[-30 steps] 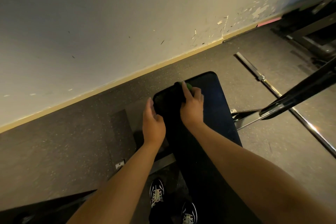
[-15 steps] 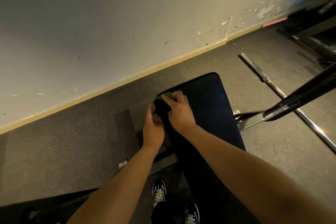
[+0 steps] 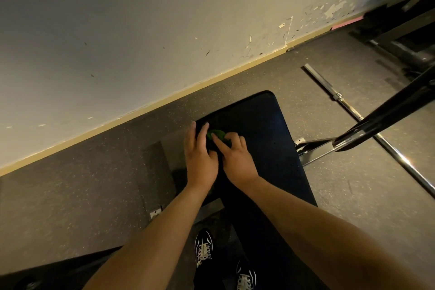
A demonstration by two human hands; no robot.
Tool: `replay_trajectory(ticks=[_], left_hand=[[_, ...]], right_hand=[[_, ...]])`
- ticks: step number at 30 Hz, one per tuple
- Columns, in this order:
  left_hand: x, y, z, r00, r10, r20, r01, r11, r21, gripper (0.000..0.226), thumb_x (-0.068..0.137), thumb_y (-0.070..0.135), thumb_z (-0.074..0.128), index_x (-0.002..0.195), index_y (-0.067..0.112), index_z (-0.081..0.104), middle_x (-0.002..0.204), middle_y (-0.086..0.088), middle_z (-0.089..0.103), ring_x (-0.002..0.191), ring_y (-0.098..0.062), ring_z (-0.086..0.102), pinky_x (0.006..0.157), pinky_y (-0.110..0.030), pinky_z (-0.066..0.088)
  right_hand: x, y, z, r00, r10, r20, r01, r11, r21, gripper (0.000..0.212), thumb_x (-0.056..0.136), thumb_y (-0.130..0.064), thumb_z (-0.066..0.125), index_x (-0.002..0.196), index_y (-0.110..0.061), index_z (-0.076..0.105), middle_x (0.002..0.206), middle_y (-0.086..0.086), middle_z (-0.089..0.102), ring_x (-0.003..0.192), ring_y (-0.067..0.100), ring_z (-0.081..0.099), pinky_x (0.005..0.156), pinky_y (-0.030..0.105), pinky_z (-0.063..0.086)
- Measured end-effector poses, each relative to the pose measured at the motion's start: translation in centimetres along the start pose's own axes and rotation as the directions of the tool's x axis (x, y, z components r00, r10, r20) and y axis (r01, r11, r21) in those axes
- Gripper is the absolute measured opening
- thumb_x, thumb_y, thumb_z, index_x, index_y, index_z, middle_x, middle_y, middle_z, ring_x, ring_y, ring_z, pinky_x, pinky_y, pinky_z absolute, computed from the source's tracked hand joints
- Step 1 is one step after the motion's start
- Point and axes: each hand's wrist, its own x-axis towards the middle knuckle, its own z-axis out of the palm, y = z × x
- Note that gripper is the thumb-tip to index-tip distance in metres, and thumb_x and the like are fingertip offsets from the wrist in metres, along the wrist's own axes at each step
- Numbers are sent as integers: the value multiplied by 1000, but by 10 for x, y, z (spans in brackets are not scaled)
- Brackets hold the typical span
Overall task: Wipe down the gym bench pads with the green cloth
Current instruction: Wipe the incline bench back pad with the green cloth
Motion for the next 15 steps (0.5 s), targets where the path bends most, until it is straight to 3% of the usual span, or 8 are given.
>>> replay_trajectory(ticks=[3,6,10,15], left_hand=[[3,13,16,988,40,151,-71,977,201,76,97,14,59,157,38,20,167,4,-12,152,-22,-21,124,-48,0],[3,13,27,975,18,220,-103,918,382,84,96,36,62,158,40,6,162,-2,-31,145,-31,-36,117,-49,-15],[4,-1,31,958,11,287,-145,879,453,97,93,48,63,158,40,-8,155,-1,-44,138,-33,-46,113,-51,-21],[5,0,37,952,-40,304,-119,867,484,104,89,59,62,156,40,-15,152,-3,-49,135,-33,-50,112,-51,-24]], right_hand=[[5,28,-15,995,67,-77,-64,997,45,68,85,0,61,148,-21,46,132,15,42,114,31,42,80,38,55],[11,64,-35,970,183,-158,-177,983,54,71,81,8,57,146,-20,49,129,19,44,113,36,42,87,43,51],[14,104,-53,930,304,-209,-292,953,87,67,87,8,54,146,-22,49,131,19,41,117,39,41,101,47,45],[17,89,-51,791,582,-187,-514,798,314,67,93,-3,53,153,-26,34,140,10,31,133,29,31,116,41,30]])
